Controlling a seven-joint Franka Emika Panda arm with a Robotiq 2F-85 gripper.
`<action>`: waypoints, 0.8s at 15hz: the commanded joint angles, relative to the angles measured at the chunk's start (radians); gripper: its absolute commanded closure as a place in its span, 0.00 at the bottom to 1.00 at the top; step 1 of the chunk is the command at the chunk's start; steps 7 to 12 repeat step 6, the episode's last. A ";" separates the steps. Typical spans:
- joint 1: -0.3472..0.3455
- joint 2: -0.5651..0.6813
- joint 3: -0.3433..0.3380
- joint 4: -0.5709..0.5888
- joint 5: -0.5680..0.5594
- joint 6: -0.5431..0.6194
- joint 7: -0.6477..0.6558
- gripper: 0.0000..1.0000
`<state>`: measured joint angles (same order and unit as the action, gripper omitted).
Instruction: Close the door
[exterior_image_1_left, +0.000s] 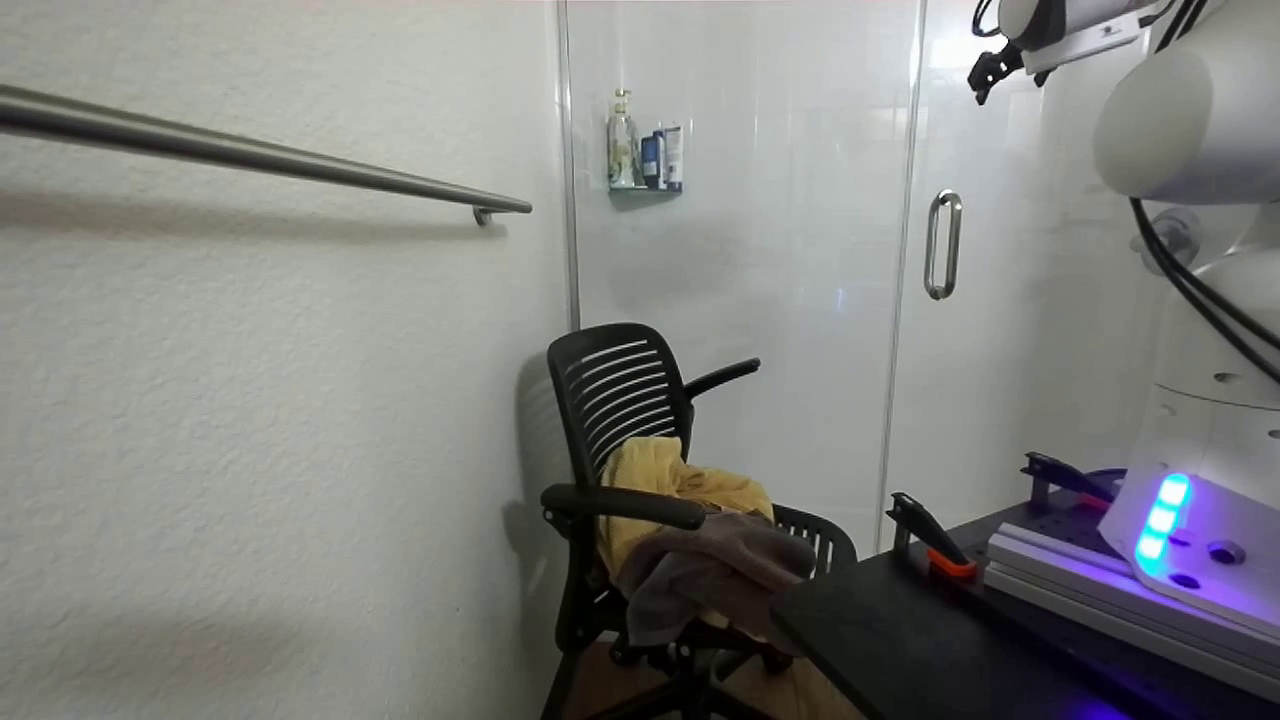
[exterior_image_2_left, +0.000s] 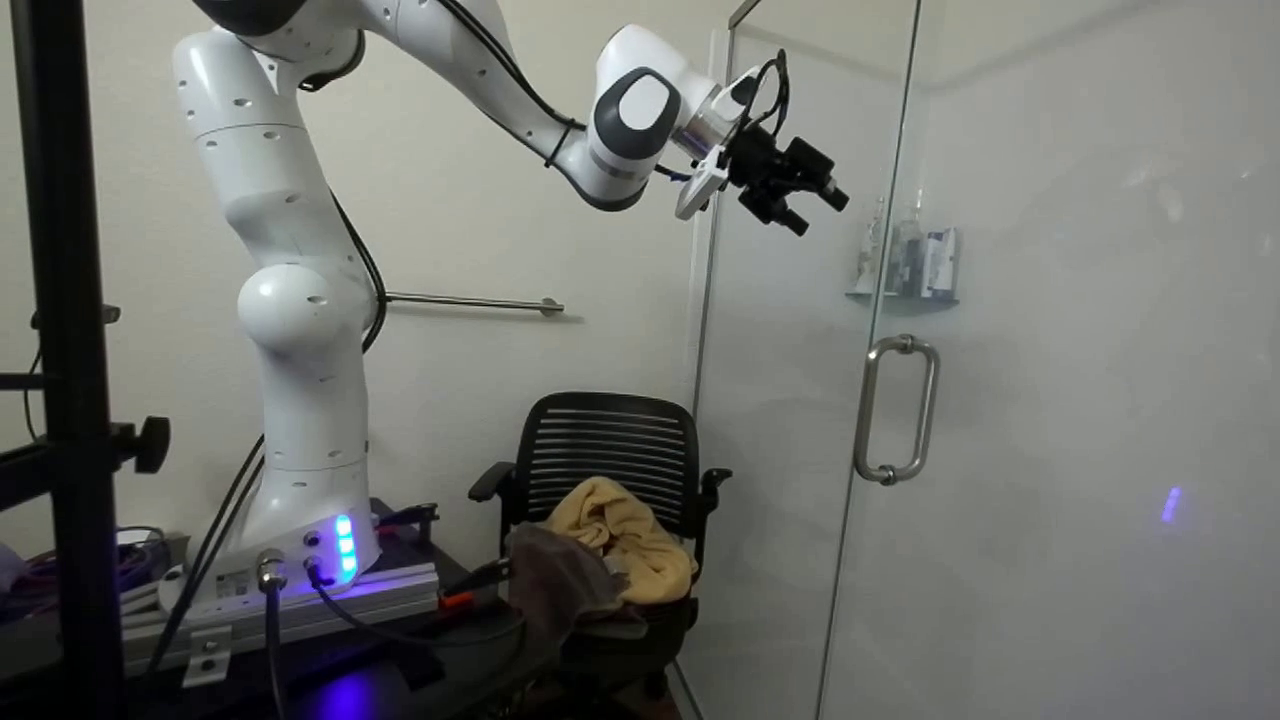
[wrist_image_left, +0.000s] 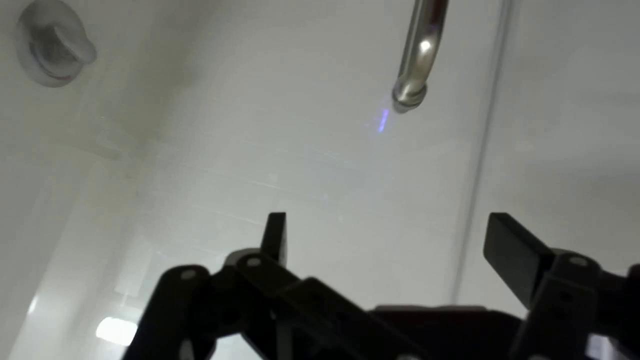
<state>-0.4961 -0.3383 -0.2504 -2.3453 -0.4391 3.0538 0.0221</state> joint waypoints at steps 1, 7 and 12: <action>0.077 -0.240 -0.018 -0.229 0.008 -0.081 -0.187 0.00; 0.096 -0.304 0.003 -0.254 0.024 -0.145 -0.253 0.00; 0.096 -0.304 0.003 -0.254 0.024 -0.145 -0.253 0.00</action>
